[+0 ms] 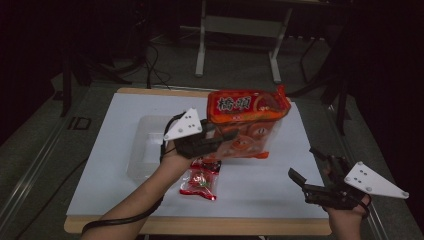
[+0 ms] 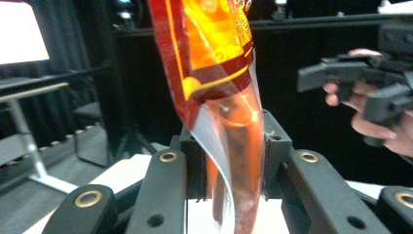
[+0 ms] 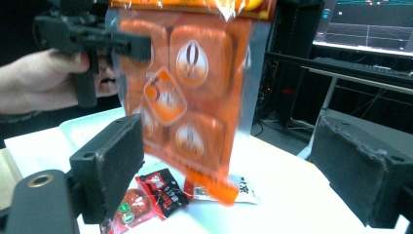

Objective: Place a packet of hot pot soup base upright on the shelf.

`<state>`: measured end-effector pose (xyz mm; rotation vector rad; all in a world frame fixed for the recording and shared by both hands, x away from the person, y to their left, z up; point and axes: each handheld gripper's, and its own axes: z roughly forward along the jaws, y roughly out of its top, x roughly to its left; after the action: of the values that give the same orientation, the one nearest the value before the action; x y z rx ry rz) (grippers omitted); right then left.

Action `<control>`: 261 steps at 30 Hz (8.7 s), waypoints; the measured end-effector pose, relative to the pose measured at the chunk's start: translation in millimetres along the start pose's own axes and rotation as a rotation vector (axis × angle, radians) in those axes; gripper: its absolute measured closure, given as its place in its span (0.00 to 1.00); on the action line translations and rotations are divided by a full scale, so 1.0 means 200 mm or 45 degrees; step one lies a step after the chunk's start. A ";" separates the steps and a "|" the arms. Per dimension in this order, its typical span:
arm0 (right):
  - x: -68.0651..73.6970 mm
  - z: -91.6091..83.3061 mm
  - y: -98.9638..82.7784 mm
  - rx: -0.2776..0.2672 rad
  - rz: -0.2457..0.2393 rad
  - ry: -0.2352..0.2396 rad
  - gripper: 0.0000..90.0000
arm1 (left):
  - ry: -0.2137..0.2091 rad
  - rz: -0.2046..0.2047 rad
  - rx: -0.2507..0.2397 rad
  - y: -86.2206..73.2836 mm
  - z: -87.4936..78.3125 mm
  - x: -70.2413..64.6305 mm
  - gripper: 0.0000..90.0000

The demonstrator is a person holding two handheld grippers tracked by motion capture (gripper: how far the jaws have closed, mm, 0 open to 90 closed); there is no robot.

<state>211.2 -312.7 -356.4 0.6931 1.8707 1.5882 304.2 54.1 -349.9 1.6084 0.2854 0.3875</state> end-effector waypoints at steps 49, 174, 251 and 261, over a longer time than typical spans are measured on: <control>0.05 0.18 -0.17 0.114 -0.022 0.117 0.12 | 0.724 -0.159 -0.102 -0.35 -0.71 0.49 0.79; 0.07 0.34 -0.29 0.231 -0.067 0.243 0.20 | 0.543 -0.175 0.162 -0.52 -0.85 -0.25 0.02; 0.16 1.29 -0.75 0.791 0.005 0.364 0.29 | 0.347 -0.240 0.297 -0.71 -0.72 -0.36 0.03; 0.18 1.29 -0.75 0.809 -0.002 0.399 0.42 | 0.340 -0.250 0.298 -0.72 -0.72 -0.36 0.03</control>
<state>369.6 -134.2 -538.2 0.7242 2.6490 1.1331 186.3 165.4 -491.6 1.7379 0.7083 0.4293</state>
